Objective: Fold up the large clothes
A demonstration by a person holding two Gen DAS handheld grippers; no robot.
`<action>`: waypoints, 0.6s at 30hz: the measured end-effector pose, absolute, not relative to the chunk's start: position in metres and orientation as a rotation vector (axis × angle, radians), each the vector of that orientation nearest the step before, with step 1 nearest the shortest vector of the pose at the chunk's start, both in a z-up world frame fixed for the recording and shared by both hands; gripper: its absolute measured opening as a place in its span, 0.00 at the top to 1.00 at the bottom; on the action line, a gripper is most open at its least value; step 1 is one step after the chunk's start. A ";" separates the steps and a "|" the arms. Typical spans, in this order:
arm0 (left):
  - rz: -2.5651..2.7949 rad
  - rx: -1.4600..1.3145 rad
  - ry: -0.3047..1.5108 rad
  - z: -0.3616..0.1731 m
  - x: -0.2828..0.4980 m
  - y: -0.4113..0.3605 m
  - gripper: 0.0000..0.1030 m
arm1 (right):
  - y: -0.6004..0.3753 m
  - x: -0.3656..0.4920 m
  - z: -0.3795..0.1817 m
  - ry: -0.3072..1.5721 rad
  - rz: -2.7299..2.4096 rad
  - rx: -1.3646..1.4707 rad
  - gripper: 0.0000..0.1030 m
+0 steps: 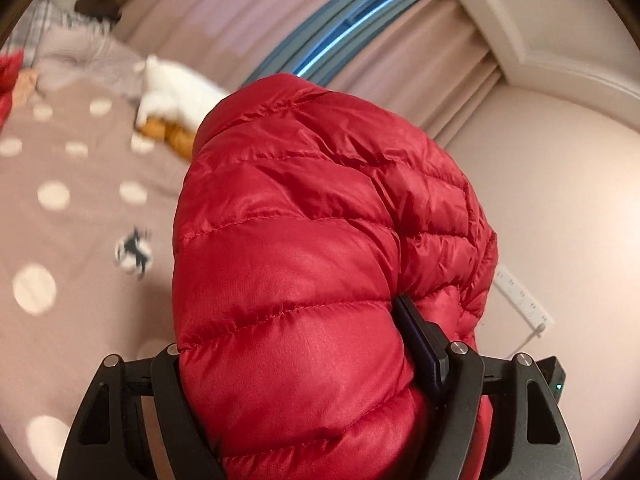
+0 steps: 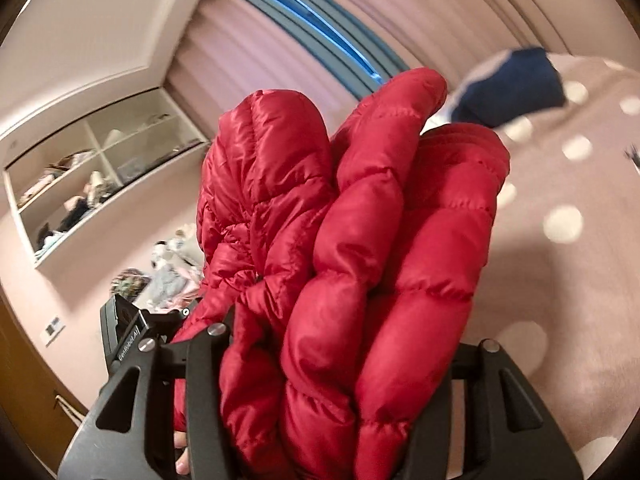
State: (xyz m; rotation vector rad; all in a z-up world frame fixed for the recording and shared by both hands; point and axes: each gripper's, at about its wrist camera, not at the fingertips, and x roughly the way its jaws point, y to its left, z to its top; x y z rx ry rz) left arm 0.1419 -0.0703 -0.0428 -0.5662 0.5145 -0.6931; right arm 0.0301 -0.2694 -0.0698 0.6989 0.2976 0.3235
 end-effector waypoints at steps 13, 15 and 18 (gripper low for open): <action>-0.619 -0.511 0.409 -0.023 0.122 -0.034 0.26 | -0.232 0.052 -0.029 0.265 0.391 0.549 0.52; -0.609 -0.503 0.404 -0.020 0.115 -0.037 0.26 | -0.235 0.054 -0.031 0.269 0.399 0.563 0.52; -0.606 -0.500 0.403 -0.018 0.111 -0.037 0.26 | -0.235 0.051 -0.033 0.275 0.407 0.562 0.51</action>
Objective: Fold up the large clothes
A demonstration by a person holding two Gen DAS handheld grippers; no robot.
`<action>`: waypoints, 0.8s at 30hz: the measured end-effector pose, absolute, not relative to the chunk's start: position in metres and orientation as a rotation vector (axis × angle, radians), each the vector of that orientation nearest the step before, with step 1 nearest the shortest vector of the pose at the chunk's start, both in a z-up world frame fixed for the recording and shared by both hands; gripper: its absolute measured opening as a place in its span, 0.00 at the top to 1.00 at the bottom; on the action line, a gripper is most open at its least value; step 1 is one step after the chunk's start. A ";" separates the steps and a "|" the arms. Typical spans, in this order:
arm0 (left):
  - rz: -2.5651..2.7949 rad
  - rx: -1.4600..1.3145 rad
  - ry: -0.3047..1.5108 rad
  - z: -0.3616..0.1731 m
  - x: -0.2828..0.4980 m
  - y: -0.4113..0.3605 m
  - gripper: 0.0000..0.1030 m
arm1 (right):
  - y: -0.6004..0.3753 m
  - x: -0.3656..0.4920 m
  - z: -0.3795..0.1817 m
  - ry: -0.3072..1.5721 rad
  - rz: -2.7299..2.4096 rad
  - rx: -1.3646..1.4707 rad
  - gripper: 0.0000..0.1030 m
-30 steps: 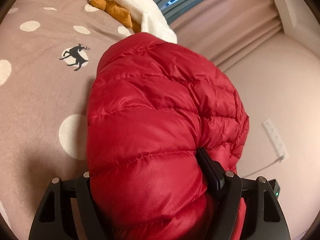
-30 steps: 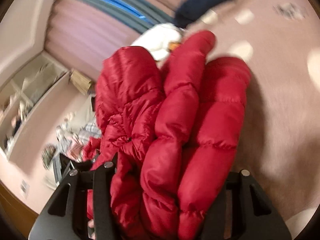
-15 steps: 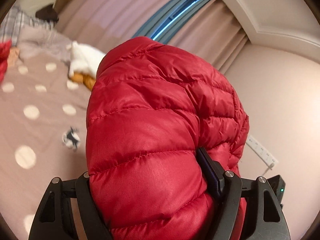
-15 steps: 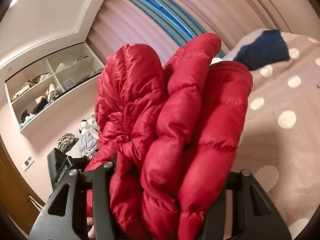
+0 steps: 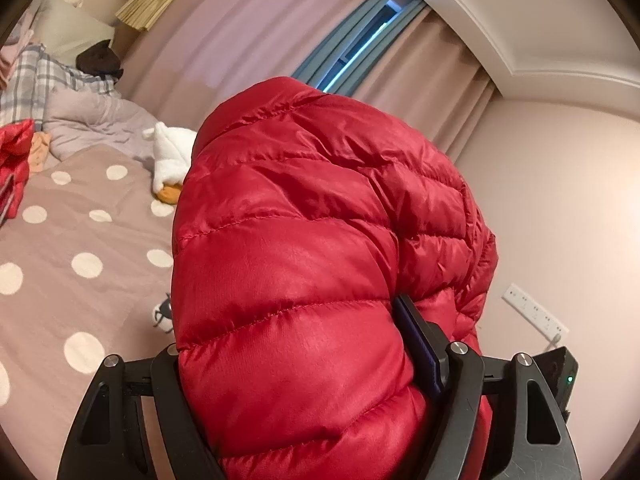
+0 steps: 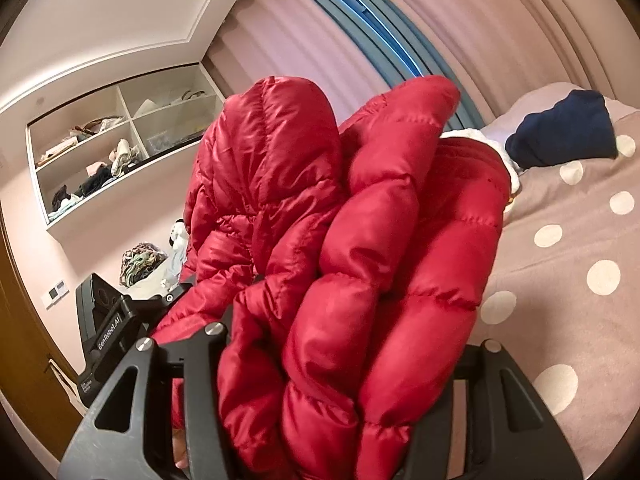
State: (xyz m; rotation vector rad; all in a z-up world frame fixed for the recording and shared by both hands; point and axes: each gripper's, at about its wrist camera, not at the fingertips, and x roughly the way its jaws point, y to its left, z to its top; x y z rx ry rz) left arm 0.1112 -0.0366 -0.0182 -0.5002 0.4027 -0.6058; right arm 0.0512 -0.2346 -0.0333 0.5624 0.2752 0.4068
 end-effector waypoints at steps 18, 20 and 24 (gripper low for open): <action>-0.611 -0.452 0.330 -0.032 0.127 -0.036 0.26 | -0.243 0.065 -0.049 0.222 0.451 0.515 0.49; -0.596 -0.434 0.342 -0.041 0.138 -0.039 0.26 | -0.246 0.077 -0.061 0.244 0.455 0.537 0.49; -0.594 -0.457 0.424 -0.075 0.175 -0.040 0.26 | -0.250 0.098 -0.082 0.311 0.407 0.549 0.49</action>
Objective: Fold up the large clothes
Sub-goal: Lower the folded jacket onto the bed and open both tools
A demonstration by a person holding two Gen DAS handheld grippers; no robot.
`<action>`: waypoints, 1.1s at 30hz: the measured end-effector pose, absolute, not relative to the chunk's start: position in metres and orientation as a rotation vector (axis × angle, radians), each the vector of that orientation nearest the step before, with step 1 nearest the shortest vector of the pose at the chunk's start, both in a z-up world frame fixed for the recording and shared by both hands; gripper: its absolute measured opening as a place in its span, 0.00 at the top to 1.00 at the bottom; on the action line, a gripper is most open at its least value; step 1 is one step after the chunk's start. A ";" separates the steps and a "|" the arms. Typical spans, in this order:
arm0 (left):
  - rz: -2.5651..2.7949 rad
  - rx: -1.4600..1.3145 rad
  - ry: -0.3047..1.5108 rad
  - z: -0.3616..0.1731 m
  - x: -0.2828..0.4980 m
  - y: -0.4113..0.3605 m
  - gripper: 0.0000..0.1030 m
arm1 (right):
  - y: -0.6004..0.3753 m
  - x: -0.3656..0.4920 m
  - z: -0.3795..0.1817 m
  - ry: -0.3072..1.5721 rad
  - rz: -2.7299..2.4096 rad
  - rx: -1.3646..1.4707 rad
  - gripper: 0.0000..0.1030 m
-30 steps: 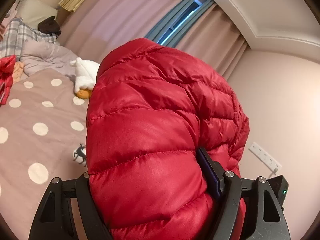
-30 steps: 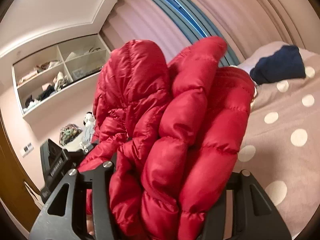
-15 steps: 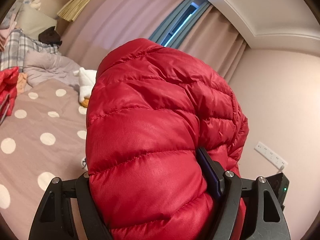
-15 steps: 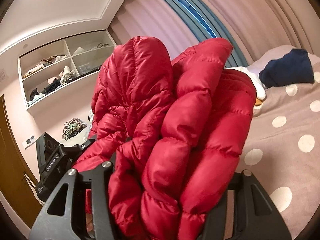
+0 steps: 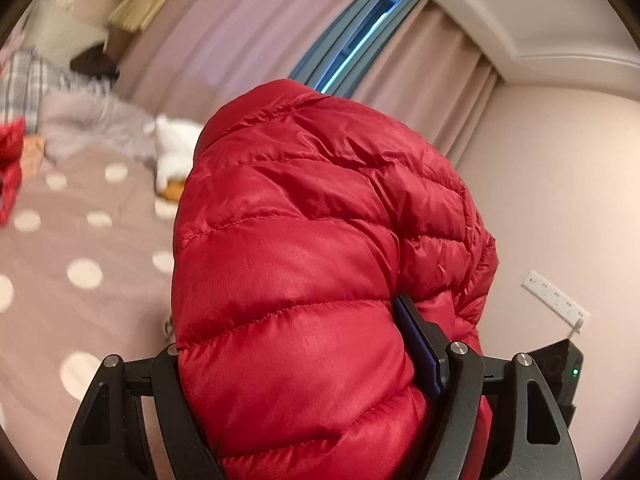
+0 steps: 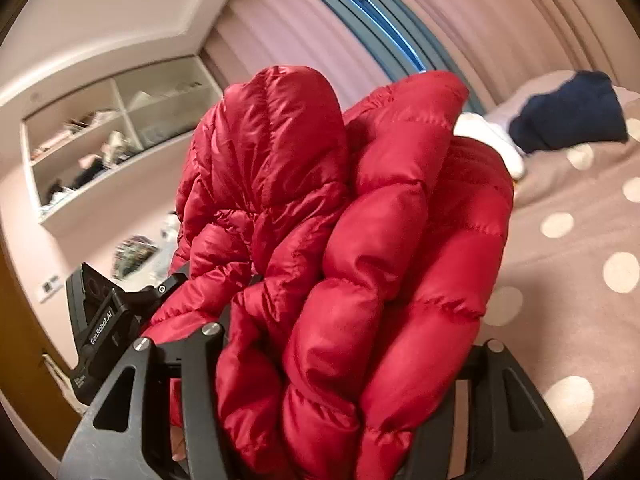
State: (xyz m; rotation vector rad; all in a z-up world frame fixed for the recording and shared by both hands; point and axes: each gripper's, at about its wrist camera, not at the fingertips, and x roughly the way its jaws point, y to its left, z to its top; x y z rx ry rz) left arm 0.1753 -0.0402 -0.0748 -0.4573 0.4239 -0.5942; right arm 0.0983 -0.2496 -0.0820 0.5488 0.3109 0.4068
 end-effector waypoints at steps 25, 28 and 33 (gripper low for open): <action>-0.444 -0.481 0.869 -0.233 0.266 -0.033 0.21 | -0.272 0.177 -0.227 0.748 0.133 0.549 0.36; -0.417 -0.473 0.886 -0.212 0.260 -0.027 0.21 | -0.279 0.172 -0.214 0.791 0.124 0.607 0.34; -0.293 -0.321 0.784 -0.169 0.227 -0.017 0.21 | -0.281 0.145 -0.181 0.775 0.059 0.580 0.34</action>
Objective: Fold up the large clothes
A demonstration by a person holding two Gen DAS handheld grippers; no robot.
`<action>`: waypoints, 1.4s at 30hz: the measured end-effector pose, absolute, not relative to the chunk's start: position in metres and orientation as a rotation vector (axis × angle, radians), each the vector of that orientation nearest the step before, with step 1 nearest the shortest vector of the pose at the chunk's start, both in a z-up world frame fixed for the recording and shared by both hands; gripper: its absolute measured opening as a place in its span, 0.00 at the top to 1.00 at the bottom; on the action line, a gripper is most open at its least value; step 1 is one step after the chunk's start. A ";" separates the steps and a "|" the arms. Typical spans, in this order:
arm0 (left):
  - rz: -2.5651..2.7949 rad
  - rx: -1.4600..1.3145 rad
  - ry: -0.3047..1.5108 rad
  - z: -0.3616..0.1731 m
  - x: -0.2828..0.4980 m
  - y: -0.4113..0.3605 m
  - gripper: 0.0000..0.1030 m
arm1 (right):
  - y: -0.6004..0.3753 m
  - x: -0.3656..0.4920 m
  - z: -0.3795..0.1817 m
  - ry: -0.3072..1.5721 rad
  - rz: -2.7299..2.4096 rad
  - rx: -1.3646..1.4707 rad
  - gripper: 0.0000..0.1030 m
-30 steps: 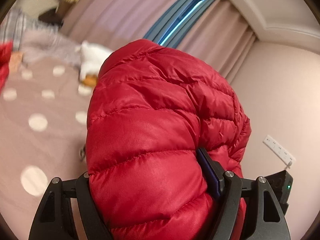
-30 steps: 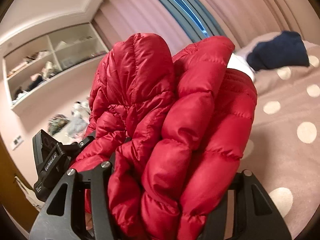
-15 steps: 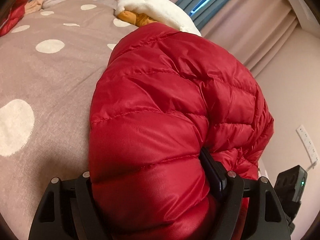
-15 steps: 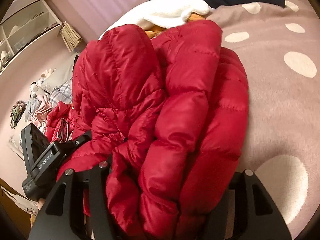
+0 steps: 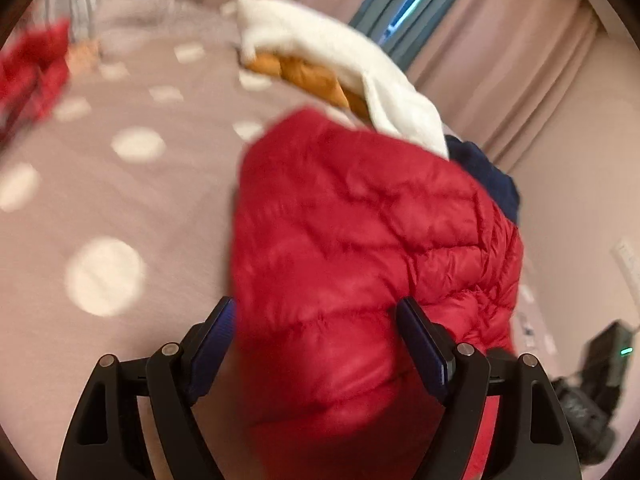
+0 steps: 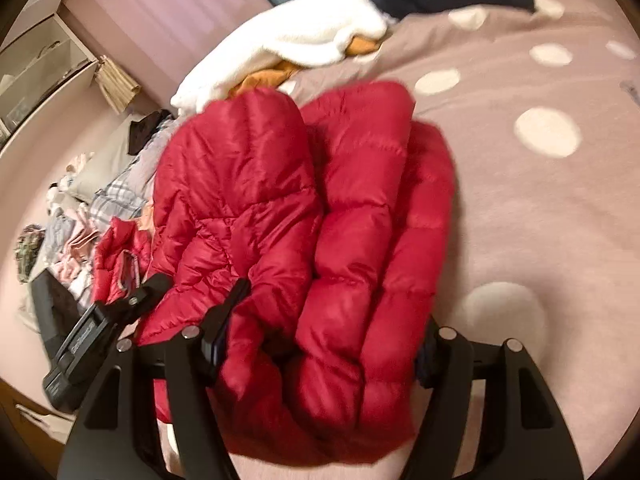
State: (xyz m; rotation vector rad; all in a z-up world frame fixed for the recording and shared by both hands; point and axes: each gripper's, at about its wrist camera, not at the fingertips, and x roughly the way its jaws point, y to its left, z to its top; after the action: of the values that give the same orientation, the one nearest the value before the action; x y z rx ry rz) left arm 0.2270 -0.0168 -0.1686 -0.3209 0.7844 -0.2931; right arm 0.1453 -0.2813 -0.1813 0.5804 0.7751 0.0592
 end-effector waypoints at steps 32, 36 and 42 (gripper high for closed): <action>-0.246 -0.299 0.400 -0.033 0.079 0.023 0.01 | -0.255 -0.024 -0.027 0.467 -0.129 0.188 0.00; -0.267 -0.297 0.396 -0.033 0.077 0.021 0.01 | -0.253 -0.025 -0.028 0.477 -0.133 0.176 0.00; -0.253 -0.272 0.415 -0.031 0.076 0.017 0.01 | -0.251 -0.025 -0.029 0.491 -0.147 0.166 0.00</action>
State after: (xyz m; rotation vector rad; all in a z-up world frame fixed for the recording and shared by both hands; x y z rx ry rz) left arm 0.0759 0.0172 -0.0310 -0.2723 0.4148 -0.2530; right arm -0.0251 -0.2507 -0.0287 0.1656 0.4906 -0.1470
